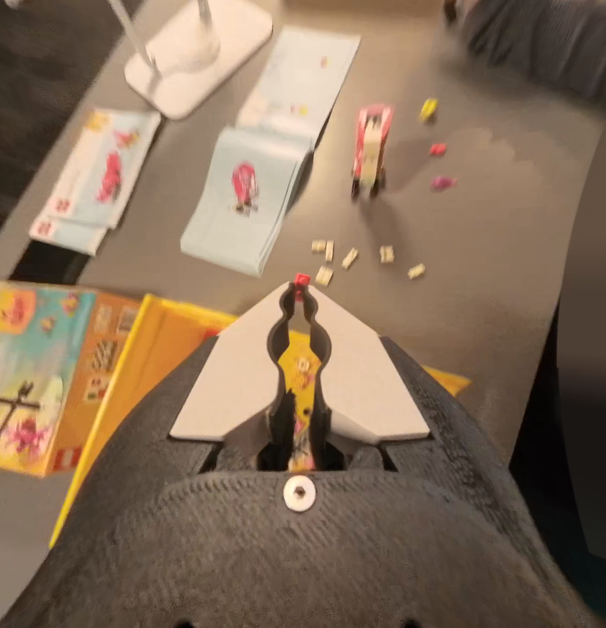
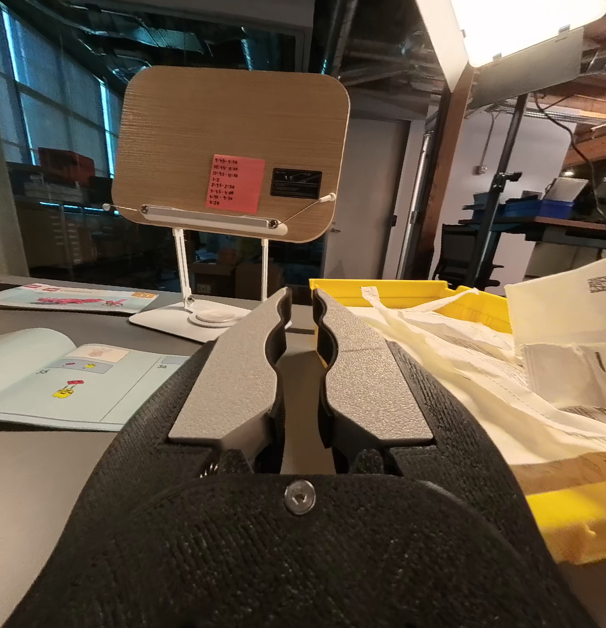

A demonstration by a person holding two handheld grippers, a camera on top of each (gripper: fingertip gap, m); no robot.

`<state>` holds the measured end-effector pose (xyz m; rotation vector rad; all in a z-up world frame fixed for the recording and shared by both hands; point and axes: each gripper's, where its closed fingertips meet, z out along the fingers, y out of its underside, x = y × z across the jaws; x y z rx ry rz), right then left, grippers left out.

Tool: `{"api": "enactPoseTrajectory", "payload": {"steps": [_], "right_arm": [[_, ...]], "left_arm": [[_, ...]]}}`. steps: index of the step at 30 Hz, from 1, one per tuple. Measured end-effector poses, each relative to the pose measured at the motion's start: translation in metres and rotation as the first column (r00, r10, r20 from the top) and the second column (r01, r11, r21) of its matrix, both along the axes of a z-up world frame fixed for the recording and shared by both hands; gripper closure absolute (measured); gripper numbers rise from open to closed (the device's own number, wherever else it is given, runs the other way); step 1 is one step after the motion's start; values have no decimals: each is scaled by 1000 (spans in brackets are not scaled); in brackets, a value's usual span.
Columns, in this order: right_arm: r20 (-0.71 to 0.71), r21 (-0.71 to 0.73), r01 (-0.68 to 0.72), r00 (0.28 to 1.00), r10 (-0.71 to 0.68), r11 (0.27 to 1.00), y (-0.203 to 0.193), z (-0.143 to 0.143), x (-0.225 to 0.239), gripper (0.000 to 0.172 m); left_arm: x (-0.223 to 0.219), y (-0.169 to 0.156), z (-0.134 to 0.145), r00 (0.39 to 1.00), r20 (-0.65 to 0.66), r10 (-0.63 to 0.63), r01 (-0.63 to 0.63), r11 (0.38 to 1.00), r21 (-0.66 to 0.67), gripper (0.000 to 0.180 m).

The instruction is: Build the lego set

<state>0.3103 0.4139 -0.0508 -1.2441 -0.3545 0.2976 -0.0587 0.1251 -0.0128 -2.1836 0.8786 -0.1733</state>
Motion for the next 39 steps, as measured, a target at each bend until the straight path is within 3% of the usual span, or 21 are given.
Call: {"api": "enactPoseTrajectory", "payload": {"steps": [4,7,11,15,21,29,31,34,39], "right_arm": [[2,13,-37,999,37,999,-1,2,-7,162],[-44,32,-38,998,39,999,-4,7,1,162],[-78,44,-25,997,28,999,-6,11,13,162],[-80,53,-15,997,19,998,-7,12,20,161],[-96,50,-20,995,25,999,-6,12,19,161],[45,115,-72,997,67,991,-17,14,-9,162],[45,107,-80,996,76,991,-17,14,-10,163],[22,89,-86,996,84,992,-17,13,-7,163],[20,89,-86,996,85,992,-20,13,-6,163]], "left_arm": [[70,30,35,995,36,-98,95,993,67,178],[145,63,33,980,53,-192,190,981,42,178],[234,105,-23,963,5,-270,267,952,-149,178],[285,139,-87,966,-23,-259,237,914,-328,178],[308,170,-146,982,-71,-177,122,871,-475,178],[312,168,-172,964,-149,-219,114,851,-513,177],[316,169,-171,974,-106,-199,118,849,-516,175],[316,170,-164,987,-56,-151,102,855,-508,157],[320,159,-106,978,174,-112,165,930,-328,145]]}}
